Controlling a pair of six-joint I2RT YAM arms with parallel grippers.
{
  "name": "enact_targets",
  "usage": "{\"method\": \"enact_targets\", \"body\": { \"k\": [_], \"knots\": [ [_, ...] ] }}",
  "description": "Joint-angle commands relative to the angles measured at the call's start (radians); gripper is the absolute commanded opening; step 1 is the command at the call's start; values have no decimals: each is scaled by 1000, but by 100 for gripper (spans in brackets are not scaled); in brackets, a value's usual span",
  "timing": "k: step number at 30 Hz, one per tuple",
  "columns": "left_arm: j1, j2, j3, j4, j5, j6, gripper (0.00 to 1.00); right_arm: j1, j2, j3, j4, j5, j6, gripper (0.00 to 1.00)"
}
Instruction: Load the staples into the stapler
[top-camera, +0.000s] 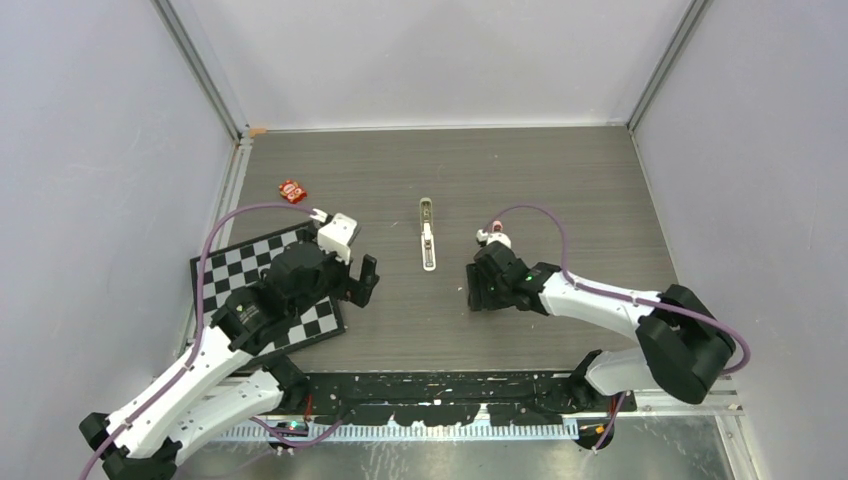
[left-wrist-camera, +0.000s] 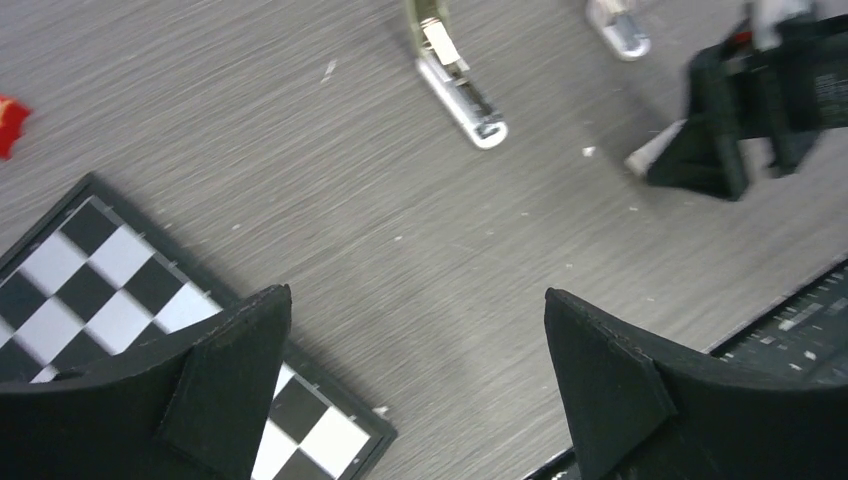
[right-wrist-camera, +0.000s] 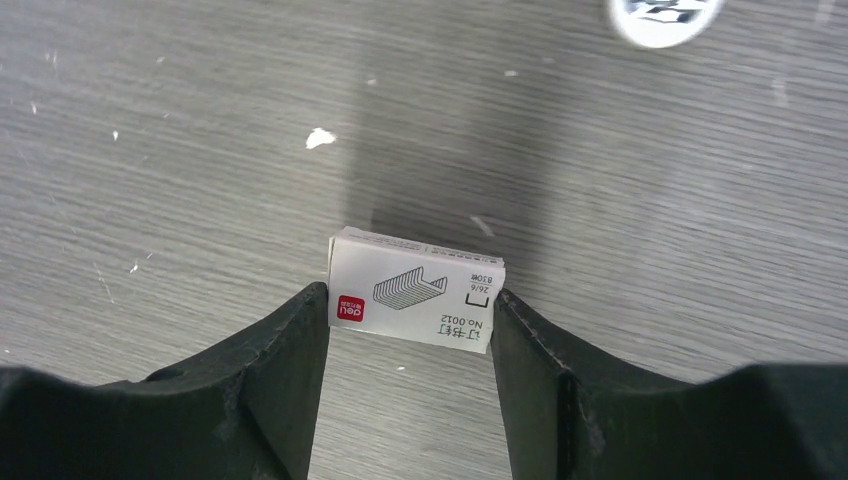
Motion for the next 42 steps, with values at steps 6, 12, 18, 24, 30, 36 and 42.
{"method": "enact_targets", "body": {
  "k": [6, 12, 18, 24, 30, 36, 42],
  "knots": [
    [-3, -75, -92, 223, 256, 51, 95, 137, 80, 64, 63, 31, -17, 65],
    [-3, -63, -114, 243, 298, 100, 92, 137, -20, 32, 36, -3, -16, 81],
    [-23, 9, -128, 338, 431, 169, 89, 98, -165, 17, -12, 22, -18, 85],
    [-143, 153, -96, 439, 384, 239, 88, -160, -254, -9, -70, -147, 6, 75],
    [-312, 344, -89, 545, 224, 351, 87, -375, -364, -70, -95, -288, 28, 66],
    [-351, 552, -61, 681, 255, 336, 84, -465, -429, -130, -73, -355, 121, 63],
    [-351, 766, 3, 728, 293, 358, 83, -486, -471, -160, -74, -335, 166, 64]
  ]
}}
